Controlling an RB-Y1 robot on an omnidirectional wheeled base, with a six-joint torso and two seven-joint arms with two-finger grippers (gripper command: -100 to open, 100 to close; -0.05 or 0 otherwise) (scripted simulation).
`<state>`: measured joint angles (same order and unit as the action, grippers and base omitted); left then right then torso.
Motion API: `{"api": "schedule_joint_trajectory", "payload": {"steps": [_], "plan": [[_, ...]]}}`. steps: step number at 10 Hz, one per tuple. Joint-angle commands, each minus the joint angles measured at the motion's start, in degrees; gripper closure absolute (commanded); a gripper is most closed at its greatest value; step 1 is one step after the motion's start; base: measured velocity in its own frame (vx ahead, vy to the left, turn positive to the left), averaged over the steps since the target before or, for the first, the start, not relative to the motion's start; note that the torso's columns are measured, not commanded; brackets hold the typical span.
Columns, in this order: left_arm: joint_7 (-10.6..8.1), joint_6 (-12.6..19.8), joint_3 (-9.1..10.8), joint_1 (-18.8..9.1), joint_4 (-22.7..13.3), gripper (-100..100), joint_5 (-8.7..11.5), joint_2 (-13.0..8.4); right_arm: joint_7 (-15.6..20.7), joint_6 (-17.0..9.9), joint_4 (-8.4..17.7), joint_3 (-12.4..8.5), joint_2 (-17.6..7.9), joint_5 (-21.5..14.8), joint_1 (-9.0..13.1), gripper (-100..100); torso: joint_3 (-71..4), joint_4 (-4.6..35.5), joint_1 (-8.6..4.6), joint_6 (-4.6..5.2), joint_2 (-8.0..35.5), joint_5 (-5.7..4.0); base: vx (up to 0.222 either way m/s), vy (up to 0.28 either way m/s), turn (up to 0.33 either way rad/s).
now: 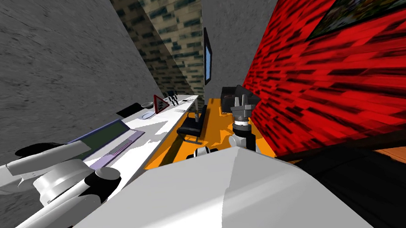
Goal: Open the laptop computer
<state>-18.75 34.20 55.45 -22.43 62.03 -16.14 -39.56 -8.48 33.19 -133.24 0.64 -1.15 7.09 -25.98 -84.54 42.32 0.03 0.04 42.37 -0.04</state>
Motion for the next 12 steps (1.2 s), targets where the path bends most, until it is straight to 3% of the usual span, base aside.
{"api": "schedule_joint_trajectory", "payload": {"steps": [1, 11, 12], "plan": [[-0.85, -4.2, -0.49, 1.2, -1.0, 100, 0.1, 0.9, 0.0, 0.0, 0.0, 0.0, 0.0, 0.0, 0.0, 0, 0.0, 0.0, -0.06, -0.19, 0.0, 0.06, 0.062, -0.053, 0.112], [-3.19, -19.6, -1.80, 5.2, -2.6, 100, 0.7, 4.1, 0.0, 0.0, 0.0, 0.0, 0.0, 0.0, 0.0, 0, 0.0, 0.0, -0.09, -0.11, 0.0, 0.03, 0.045, -0.045, 0.084], [-3.98, -21.4, -2.24, 6.6, -3.1, 100, 1.0, 5.1, 0.0, 0.0, 0.0, 0.0, 0.0, 0.0, 0.0, 0, 0.0, 0.0, -0.02, 0.00, 0.1, -0.02, 0.045, -0.041, 0.137]]}}
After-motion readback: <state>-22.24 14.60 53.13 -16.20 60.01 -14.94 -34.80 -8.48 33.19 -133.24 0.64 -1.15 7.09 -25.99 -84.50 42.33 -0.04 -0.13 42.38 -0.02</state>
